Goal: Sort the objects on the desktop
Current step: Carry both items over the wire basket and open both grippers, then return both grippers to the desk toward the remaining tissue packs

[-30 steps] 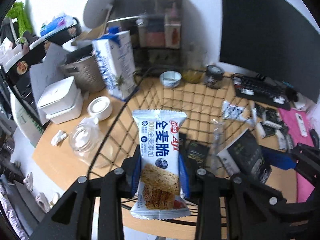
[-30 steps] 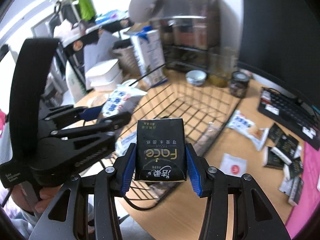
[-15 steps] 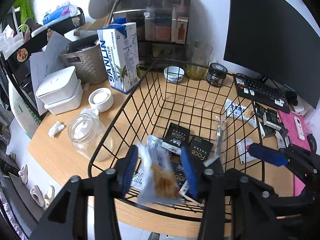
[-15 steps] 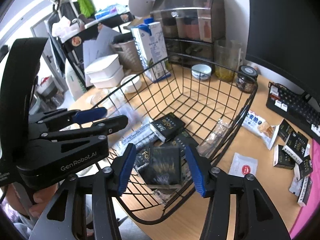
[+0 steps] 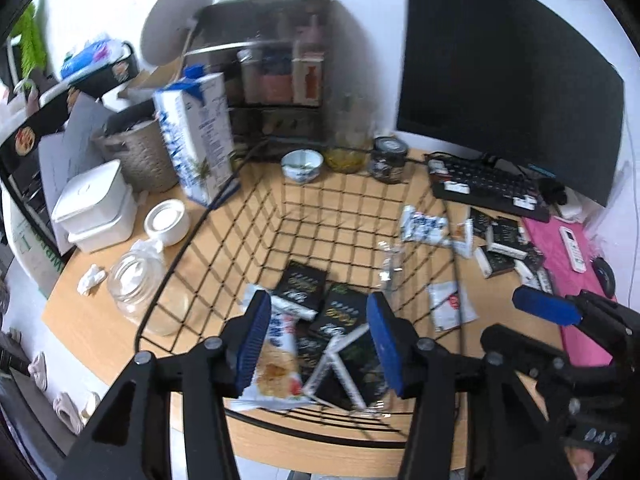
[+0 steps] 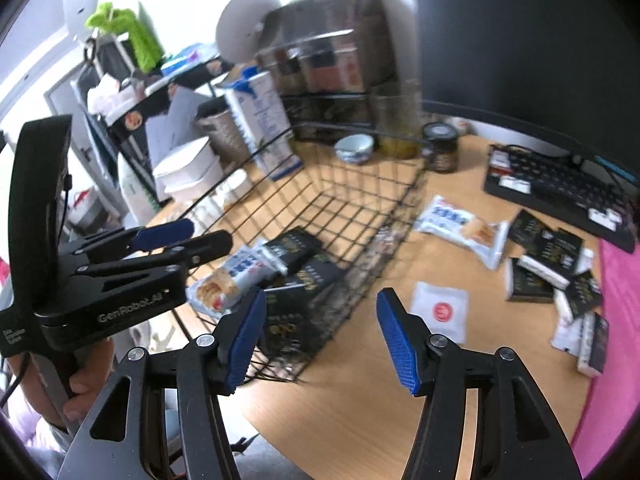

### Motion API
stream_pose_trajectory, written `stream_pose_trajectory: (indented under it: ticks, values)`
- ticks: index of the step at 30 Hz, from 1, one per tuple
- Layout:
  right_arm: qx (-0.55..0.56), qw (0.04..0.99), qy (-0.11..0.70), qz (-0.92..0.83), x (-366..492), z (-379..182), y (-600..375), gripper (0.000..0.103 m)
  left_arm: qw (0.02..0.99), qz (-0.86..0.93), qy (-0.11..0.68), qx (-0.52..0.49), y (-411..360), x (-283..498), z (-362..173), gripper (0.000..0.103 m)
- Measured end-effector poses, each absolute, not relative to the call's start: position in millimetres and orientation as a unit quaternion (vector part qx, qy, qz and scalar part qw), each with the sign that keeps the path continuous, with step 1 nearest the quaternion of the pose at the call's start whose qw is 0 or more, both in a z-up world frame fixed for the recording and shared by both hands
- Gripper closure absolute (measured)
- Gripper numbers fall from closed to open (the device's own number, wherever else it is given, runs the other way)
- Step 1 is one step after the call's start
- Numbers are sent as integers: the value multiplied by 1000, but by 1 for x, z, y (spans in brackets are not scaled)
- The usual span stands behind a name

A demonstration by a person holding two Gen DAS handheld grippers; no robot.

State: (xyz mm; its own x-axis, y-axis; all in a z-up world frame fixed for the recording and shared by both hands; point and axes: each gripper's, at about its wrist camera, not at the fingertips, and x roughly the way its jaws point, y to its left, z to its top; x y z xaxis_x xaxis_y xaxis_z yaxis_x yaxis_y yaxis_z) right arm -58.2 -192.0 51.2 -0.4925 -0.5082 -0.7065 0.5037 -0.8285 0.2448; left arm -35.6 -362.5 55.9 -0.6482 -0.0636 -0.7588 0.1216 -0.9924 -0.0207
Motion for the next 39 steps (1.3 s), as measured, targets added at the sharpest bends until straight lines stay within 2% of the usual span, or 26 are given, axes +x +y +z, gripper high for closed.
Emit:
stream_pose_trajectory:
  ticks: [10, 19, 25, 33, 39]
  values:
    - [433, 197, -48, -879, -72, 26, -85, 44, -33, -910, -24, 413, -271, -43, 57, 47]
    - [465, 125, -64, -874, -91, -17, -2, 44, -91, -883, -86, 452, -183, -88, 7, 47]
    - [463, 103, -76, -877, -128, -25, 29, 44, -80, -871, -60, 482, -170, -140, -18, 47]
    - [472, 114, -56, -872, -204, -26, 17, 44, -28, -866, -38, 497, -182, -192, -42, 46]
    - [479, 117, -40, -869, -249, -29, 0, 44, -17, -864, -22, 503, -182, -220, -48, 42]
